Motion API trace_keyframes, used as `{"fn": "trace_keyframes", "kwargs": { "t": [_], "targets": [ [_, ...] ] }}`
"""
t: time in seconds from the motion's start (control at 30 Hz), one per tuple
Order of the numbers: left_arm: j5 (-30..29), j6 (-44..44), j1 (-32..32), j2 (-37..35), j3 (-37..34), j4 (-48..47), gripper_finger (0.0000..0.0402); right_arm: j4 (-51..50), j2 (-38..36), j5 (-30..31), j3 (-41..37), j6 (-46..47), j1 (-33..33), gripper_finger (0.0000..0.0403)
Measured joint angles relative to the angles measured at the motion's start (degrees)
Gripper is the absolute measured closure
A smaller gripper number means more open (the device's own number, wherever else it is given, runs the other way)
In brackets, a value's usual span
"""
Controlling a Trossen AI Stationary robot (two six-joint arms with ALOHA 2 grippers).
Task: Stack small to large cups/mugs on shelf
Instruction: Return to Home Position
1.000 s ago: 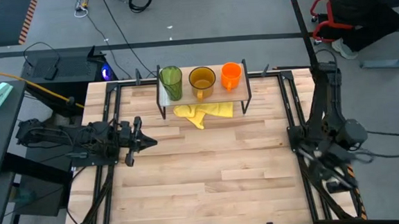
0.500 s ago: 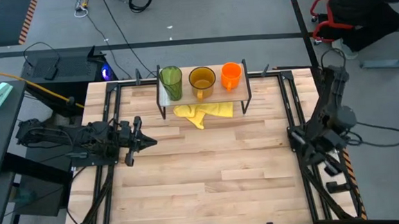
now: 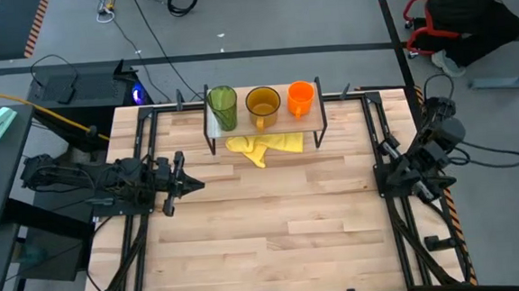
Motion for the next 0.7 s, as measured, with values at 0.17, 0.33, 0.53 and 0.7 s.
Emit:
{"fn": "trace_keyframes", "kwargs": {
  "t": [0.17, 0.33, 0.53, 0.7],
  "targets": [
    [-0.02, 0.41, 0.02, 0.00, 0.02, 0.26, 0.0376, -1.30, -3.81, 0.02, 0.00, -0.37, -0.02, 0.0387],
    [-0.04, 1.25, 0.02, -0.75, 0.02, 1.18, 0.0369, -3.45, -7.25, 0.04, -0.16, -0.17, -0.02, 0.0387],
    [-0.02, 1.30, 0.04, -4.09, 0.06, 1.15, 0.0367, 2.26, -7.79, 0.04, -5.23, 1.57, 0.00, 0.0387],
    [-0.02, 1.32, 0.04, -7.95, 0.06, -0.98, 0.0375, 6.30, -7.77, 0.02, -8.93, 2.49, 0.00, 0.0387]
  ]
}}
